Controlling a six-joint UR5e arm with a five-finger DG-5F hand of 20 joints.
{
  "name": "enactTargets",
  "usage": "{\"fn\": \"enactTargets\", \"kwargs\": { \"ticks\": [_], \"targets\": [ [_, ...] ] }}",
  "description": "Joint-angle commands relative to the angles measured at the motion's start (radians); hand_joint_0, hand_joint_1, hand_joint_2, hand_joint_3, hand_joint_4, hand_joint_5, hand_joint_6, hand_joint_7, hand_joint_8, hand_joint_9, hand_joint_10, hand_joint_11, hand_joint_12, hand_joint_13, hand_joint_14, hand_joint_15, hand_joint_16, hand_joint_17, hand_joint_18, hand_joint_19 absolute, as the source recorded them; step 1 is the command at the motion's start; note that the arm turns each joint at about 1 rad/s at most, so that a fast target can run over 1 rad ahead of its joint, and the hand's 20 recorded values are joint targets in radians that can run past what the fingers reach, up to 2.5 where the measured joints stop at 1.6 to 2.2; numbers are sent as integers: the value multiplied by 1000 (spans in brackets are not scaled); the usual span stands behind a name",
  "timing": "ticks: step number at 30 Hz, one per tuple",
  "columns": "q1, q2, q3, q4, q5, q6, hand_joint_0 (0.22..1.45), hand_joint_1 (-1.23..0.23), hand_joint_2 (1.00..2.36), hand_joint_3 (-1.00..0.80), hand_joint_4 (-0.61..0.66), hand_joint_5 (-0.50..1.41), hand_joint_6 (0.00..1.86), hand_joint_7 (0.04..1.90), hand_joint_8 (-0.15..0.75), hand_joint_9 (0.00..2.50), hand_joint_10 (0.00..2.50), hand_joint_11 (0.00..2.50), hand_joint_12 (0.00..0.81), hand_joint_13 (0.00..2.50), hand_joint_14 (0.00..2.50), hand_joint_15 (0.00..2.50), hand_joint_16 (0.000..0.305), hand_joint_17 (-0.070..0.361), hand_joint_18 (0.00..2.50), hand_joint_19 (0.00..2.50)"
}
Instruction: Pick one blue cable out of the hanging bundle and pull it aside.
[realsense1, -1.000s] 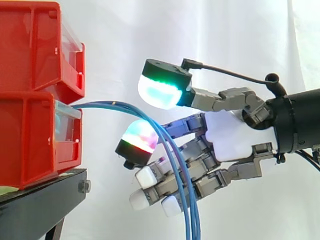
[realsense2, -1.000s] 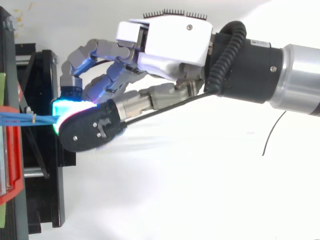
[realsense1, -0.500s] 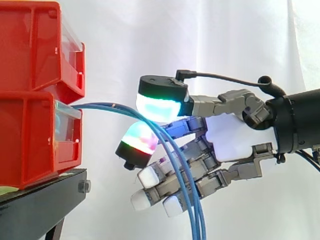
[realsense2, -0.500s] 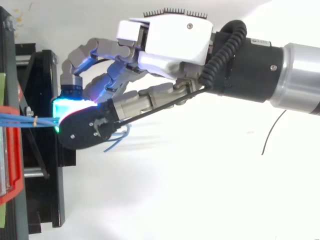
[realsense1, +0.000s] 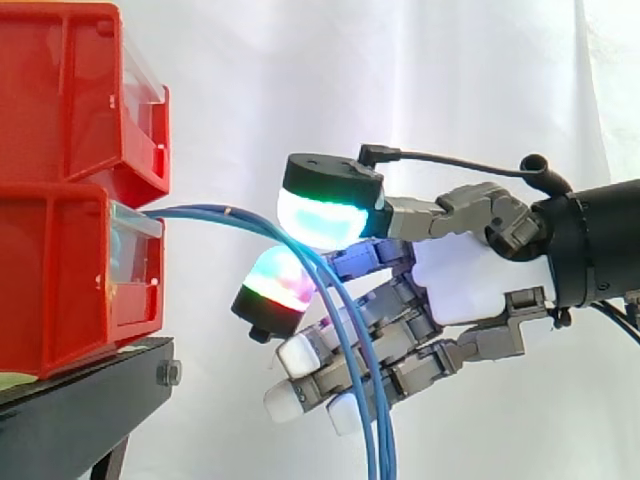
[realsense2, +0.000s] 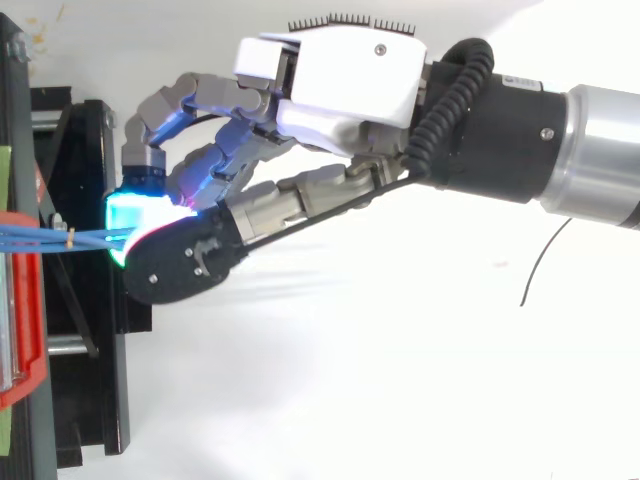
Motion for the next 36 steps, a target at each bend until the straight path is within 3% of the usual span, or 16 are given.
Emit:
{"fn": "enactTargets", "kwargs": {
  "ticks": [1,5,7,9,13,24,29,34,36],
  "targets": [
    [0,-1,1,-1,0,0,632,-804,1007,-412,50,-160,892,951,313,921,14,475,344,679,14,362,48,108,624,542],
    [-1,-1,-1,-1,-3,0,749,-888,1016,-305,-106,-174,925,1144,290,934,16,489,329,720,14,356,45,102,671,507],
    [-1,-1,-1,-1,-3,0,795,-882,1014,-341,-196,-185,946,1149,259,940,14,496,324,737,14,373,44,99,679,533],
    [0,-1,-1,-1,-4,0,851,-868,1009,-403,-284,-189,952,1265,229,981,14,489,306,755,15,394,42,94,664,586],
    [-1,-1,1,-1,-4,2,869,-847,1000,-500,-411,-182,964,1213,231,1081,16,512,277,842,17,455,36,82,710,571],
    [-6,1,-1,-18,-9,18,693,-998,1000,-500,-232,-108,968,840,237,1180,15,568,272,1014,22,636,27,61,825,481],
    [-7,1,-1,-20,-9,20,598,-1016,1000,-500,-142,-116,959,818,243,1180,14,595,279,1011,24,651,27,61,806,492],
    [-7,1,-1,-27,-9,20,490,-859,1000,-500,-91,-117,950,784,273,1217,14,607,317,1019,22,652,35,79,815,520],
    [-7,1,-2,-29,-9,20,480,-709,1000,-500,-82,-118,940,818,279,1242,16,607,325,1036,22,662,39,88,829,550]
  ]
}}
